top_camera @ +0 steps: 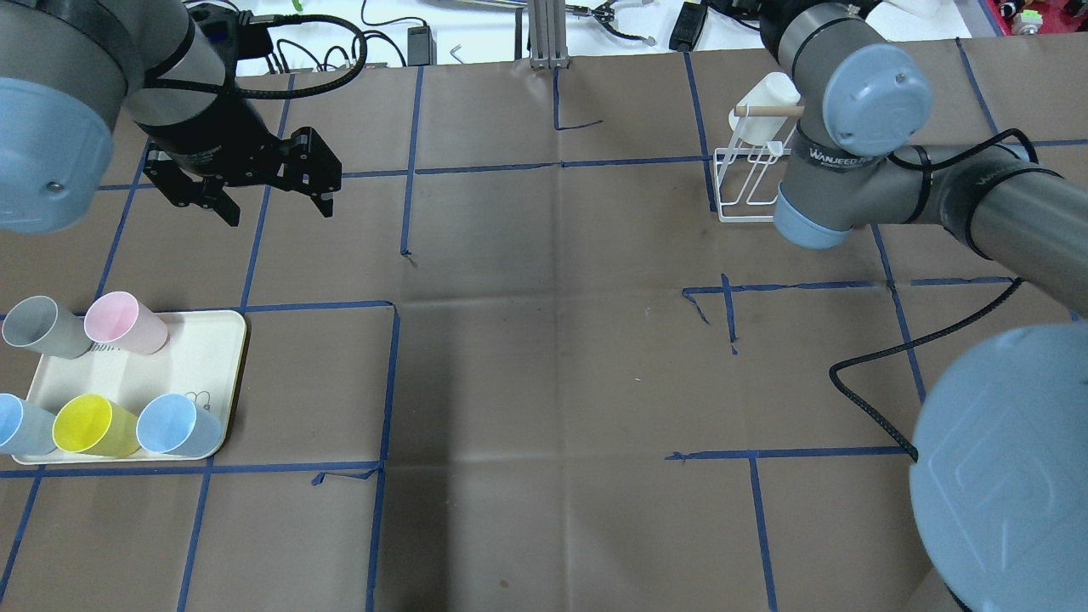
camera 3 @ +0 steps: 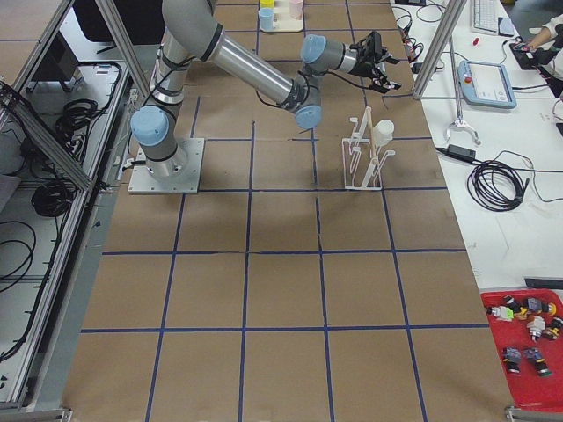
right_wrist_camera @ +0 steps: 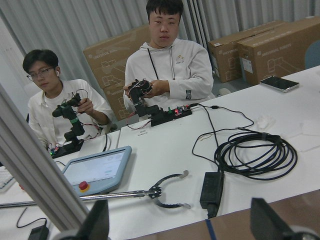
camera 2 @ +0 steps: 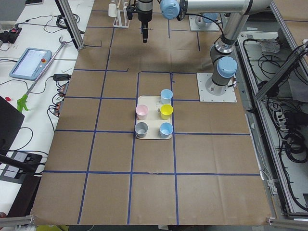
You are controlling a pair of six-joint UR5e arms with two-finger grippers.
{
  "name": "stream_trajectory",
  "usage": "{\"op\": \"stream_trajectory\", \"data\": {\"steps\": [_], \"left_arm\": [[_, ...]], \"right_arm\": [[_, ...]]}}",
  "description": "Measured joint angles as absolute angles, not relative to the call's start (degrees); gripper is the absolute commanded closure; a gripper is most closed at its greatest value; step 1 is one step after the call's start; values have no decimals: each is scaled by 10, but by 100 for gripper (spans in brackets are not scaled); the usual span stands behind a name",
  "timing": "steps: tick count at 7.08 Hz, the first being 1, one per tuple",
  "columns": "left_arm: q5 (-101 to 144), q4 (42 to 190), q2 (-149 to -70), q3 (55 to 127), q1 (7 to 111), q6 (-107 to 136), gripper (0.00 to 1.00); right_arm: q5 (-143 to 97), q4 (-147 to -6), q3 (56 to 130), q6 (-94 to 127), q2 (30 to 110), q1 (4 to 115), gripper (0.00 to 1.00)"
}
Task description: Transfer IKEA cup to right arm and place on rack
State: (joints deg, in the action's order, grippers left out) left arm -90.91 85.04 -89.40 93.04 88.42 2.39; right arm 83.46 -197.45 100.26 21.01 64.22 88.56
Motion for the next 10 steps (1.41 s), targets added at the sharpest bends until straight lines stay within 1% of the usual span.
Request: {"op": "stream_trajectory", "data": {"steps": [3, 6, 10], "left_arm": [[-909, 848, -894, 932, 884, 24, 0], [-909, 848, -893, 932, 884, 25, 0], [-912, 852, -886, 944, 878, 13, 1]], "right_arm": [[833, -1965, 1015, 351, 670, 951, 0], [782, -1965, 1045, 480, 679, 988, 0], [756, -1965, 1068, 542, 688, 1029, 0]]}}
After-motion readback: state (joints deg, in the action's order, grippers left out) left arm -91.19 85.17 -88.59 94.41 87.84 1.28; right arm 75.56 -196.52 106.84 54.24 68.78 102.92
